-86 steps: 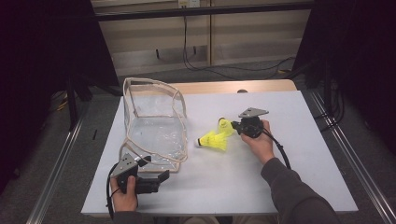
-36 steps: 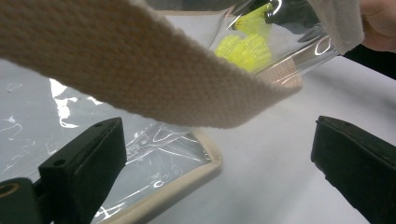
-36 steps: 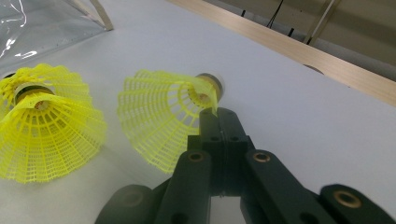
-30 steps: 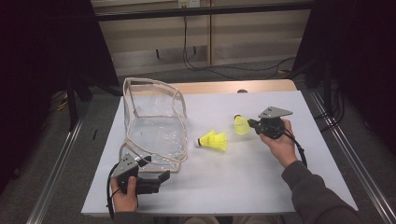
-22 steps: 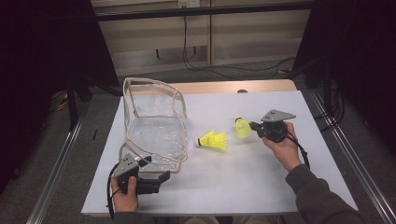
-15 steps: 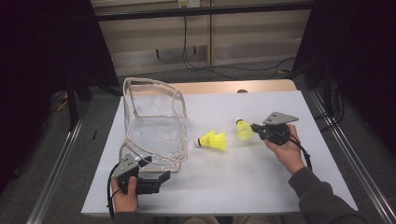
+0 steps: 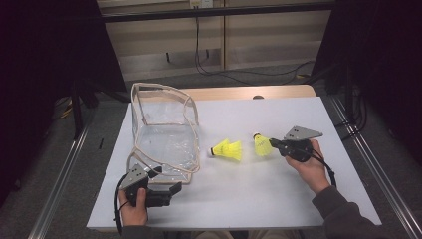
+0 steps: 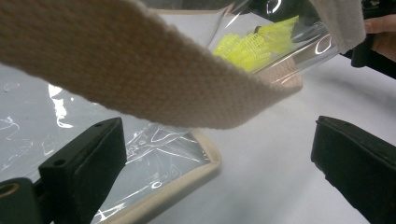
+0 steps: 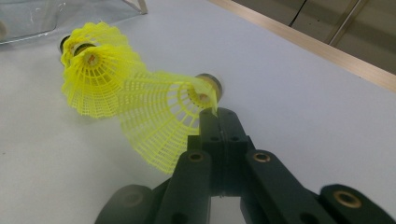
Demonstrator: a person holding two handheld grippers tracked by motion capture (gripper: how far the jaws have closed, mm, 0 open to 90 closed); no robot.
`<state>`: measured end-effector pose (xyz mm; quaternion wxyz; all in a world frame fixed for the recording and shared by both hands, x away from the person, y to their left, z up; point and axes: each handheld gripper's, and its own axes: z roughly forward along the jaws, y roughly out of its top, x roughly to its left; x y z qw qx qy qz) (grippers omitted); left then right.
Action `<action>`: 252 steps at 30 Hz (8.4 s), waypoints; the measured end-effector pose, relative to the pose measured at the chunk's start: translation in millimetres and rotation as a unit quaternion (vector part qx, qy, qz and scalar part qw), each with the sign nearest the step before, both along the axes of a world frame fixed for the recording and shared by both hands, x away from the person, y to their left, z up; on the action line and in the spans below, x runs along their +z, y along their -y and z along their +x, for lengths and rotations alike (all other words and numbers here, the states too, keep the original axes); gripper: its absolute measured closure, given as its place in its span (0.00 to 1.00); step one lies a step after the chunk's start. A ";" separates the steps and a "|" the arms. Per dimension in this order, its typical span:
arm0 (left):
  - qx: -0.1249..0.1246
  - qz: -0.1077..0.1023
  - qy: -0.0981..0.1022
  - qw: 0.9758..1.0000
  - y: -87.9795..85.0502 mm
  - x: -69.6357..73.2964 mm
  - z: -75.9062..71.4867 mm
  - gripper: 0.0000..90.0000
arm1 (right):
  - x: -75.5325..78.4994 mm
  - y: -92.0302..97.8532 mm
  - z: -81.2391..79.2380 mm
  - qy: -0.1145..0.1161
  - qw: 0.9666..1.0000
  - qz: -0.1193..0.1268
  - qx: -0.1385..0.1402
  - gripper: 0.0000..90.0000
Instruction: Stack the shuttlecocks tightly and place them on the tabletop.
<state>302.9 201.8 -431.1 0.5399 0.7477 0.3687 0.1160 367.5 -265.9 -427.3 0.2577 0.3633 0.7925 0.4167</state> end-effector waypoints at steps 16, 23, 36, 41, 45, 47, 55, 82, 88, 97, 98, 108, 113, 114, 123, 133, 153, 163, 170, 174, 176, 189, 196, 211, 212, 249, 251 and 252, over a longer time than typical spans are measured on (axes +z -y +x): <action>-0.002 -0.002 0.001 1.000 0.9 -0.3 -0.7 0.04 | -8.6 4.1 -15.1 -0.004 1.000 0.010 0.011 1.00; -0.001 -0.001 0.001 1.000 1.1 -0.1 -0.9 0.04 | -8.1 1.5 -18.7 0.000 1.000 0.013 0.019 1.00; 0.000 -0.002 0.001 1.000 1.0 0.1 -1.3 0.04 | -14.0 -0.1 -21.0 -0.014 0.999 0.013 0.027 1.00; 0.001 -0.002 0.001 1.000 1.0 0.3 -1.4 0.04 | -16.9 0.3 -20.2 -0.018 0.999 0.013 0.025 1.00; 0.000 -0.001 0.002 1.000 0.4 0.4 -1.4 0.04 | -18.1 0.2 -19.5 -0.026 0.999 0.013 0.022 1.00; 0.001 -0.001 0.002 1.000 0.4 0.6 -1.5 0.04 | -18.2 0.5 -19.5 -0.027 0.999 0.012 0.021 0.99; 0.001 -0.002 0.002 1.000 0.6 0.6 -1.5 0.04 | -19.7 2.1 -20.7 -0.036 0.999 0.027 0.017 0.93; 0.001 -0.001 0.003 1.000 1.1 1.2 -1.8 0.04 | -18.3 7.4 -34.4 -0.031 0.998 0.046 -0.009 0.69; 0.001 -0.001 0.003 1.000 1.4 1.4 -1.9 0.04 | -19.4 9.3 -40.4 -0.039 0.997 0.068 -0.018 0.64; -0.001 0.000 0.003 1.000 1.7 1.4 -1.6 0.04 | -15.2 3.5 -48.4 -0.037 0.995 0.086 -0.016 0.52; 0.000 -0.001 0.004 1.000 2.0 1.3 -1.6 0.04 | -14.6 2.4 -49.5 -0.038 0.995 0.089 -0.015 0.50; -0.001 -0.003 0.004 1.000 2.6 1.7 -1.8 0.04 | -12.5 -6.7 -56.1 -0.045 0.994 0.097 -0.011 0.35; -0.001 -0.002 0.004 1.000 2.7 1.6 -1.4 0.04 | -11.3 -10.9 -58.7 -0.050 0.993 0.103 -0.009 0.30; 0.000 -0.003 0.005 1.000 2.8 1.6 -1.4 0.04 | -10.9 -11.7 -59.4 -0.051 0.993 0.106 -0.008 0.29; -0.003 -0.002 0.004 1.000 2.7 2.2 -1.4 0.04 | -10.7 -16.9 -62.9 -0.052 0.992 0.111 -0.010 0.24; 0.000 -0.003 0.006 1.000 2.5 1.8 -1.4 0.04 | -12.7 -22.2 -62.1 -0.056 0.992 0.112 -0.008 0.23; 0.002 -0.002 0.006 1.000 1.7 1.6 -1.5 0.04 | -18.8 -31.9 -55.4 -0.068 0.992 0.105 -0.005 0.21; 0.002 -0.002 0.005 1.000 1.7 1.3 -1.4 0.04 | -22.0 -34.4 -48.0 -0.080 0.991 0.107 -0.013 0.15; 0.002 -0.002 0.006 1.000 1.4 2.0 -1.6 0.04 | -23.6 -38.6 -43.3 -0.077 0.991 0.103 -0.025 0.18; 0.003 -0.004 0.007 1.000 0.8 2.3 -1.9 0.04 | -23.1 -39.9 -40.9 -0.071 0.992 0.099 -0.032 0.24; 0.003 -0.004 0.007 1.000 0.7 2.4 -1.9 0.04 | -22.9 -41.5 -39.9 -0.070 0.992 0.098 -0.036 0.26; 0.003 -0.007 0.006 1.000 0.5 2.2 -1.9 0.04 | -24.6 -46.1 -33.2 -0.060 0.994 0.074 -0.055 0.40; 0.003 -0.007 0.006 1.000 0.5 2.3 -1.8 0.04 | -25.9 -45.6 -30.4 -0.060 0.994 0.065 -0.061 0.51; 0.002 -0.006 0.006 1.000 -0.2 2.7 -1.9 0.04 | -26.3 -44.1 -24.5 -0.066 0.993 0.057 -0.079 0.78; 0.002 -0.006 0.006 1.000 -0.2 2.7 -1.9 0.04 | -26.2 -43.8 -24.3 -0.067 0.993 0.058 -0.079 0.81; 0.002 -0.005 0.006 1.000 1.0 2.8 -1.7 0.04 | -13.2 -34.1 -31.5 -0.053 0.995 0.086 0.005 1.00; 0.002 -0.006 0.006 1.000 1.5 2.7 -1.6 0.04 | -12.1 -35.4 -31.8 -0.052 0.995 0.088 0.008 1.00; 0.002 -0.006 0.006 1.000 1.7 2.7 -1.6 0.04 | -11.5 -36.2 -31.7 -0.052 0.995 0.089 0.011 1.00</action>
